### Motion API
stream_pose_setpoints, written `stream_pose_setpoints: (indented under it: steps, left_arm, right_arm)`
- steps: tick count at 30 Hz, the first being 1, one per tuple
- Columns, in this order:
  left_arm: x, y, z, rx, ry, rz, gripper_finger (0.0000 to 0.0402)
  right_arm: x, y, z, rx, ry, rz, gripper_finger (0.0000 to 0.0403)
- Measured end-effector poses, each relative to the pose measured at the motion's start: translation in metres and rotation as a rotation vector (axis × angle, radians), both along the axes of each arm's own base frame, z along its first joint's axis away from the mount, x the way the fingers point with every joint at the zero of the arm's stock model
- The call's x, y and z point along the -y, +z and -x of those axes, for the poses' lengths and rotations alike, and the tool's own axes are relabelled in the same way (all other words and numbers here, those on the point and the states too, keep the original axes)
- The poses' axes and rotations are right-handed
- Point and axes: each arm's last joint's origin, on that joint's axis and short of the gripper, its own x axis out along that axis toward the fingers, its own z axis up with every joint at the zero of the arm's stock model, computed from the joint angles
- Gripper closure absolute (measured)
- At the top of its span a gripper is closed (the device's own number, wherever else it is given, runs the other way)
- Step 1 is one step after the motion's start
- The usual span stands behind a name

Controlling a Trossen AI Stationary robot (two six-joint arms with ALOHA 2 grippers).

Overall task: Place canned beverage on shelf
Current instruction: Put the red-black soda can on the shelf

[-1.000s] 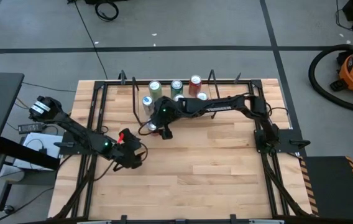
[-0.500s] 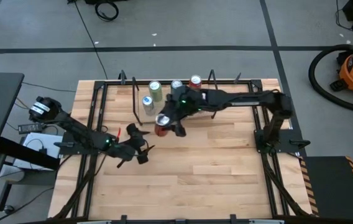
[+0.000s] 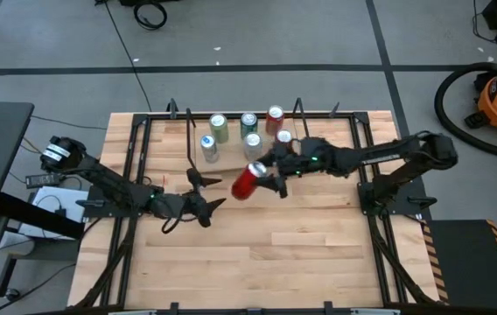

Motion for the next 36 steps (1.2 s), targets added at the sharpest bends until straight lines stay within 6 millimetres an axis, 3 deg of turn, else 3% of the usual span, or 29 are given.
stream_pose_setpoints:
  steps: [3, 9, 15, 24, 30, 36]
  left_arm:
    - [-0.001, 0.011, -0.003, 0.065, -0.013, -0.069, 0.0072]
    - [-0.007, 0.028, -0.007, 0.235, -0.029, -0.022, 0.0071]
    - [-0.002, 0.042, -0.025, 0.242, -0.054, -0.081, 0.0066]
    - [-0.004, 0.051, -0.060, 0.232, -0.024, -0.134, 0.0050]
    - [-0.013, 0.050, -0.066, 0.248, -0.063, -0.063, 0.0009]
    - [-0.017, 0.050, -0.067, 0.250, -0.048, -0.055, 0.0007]
  right_arm:
    - [-0.003, -0.004, 0.016, 0.103, -0.100, -0.060, 0.0070]
    - [-0.015, -0.026, 0.037, 0.261, -0.250, -0.157, 0.0070]
    - [-0.024, -0.042, 0.049, 0.407, -0.329, -0.242, 0.0070]
    - [-0.029, -0.050, 0.048, 0.519, -0.337, -0.305, 0.0070]
    - [-0.029, -0.056, 0.045, 0.523, -0.357, -0.306, 0.0070]
    - [-0.029, -0.054, 0.046, 0.539, -0.364, -0.305, 0.0070]
